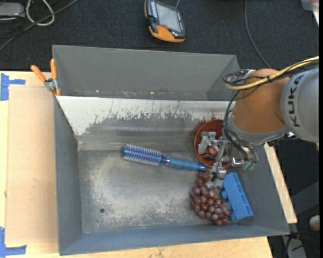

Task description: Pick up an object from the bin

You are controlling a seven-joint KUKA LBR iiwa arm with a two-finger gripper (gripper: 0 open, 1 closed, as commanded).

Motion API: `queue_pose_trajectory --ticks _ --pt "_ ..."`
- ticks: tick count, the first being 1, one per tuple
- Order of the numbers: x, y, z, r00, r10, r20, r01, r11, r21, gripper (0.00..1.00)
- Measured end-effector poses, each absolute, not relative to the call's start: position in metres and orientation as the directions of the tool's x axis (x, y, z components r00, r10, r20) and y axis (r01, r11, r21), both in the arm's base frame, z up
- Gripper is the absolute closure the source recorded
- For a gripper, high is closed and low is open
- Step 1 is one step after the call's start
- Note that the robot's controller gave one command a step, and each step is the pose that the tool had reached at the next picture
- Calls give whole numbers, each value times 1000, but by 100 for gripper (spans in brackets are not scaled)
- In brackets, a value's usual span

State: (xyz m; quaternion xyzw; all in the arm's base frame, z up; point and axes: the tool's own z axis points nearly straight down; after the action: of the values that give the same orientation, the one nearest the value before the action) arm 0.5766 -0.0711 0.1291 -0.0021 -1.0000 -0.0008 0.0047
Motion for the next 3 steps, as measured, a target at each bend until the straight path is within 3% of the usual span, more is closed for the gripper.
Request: queue_pose_trajectory --ticks 1,2,3 --pt "578 -71 134 -1000 1 2 1 1000 1 0" --pt "604 50 68 -998 -62 6 -62 998 6 0" --pt "594 30 116 -989 145 -3 145 989 -1 0"
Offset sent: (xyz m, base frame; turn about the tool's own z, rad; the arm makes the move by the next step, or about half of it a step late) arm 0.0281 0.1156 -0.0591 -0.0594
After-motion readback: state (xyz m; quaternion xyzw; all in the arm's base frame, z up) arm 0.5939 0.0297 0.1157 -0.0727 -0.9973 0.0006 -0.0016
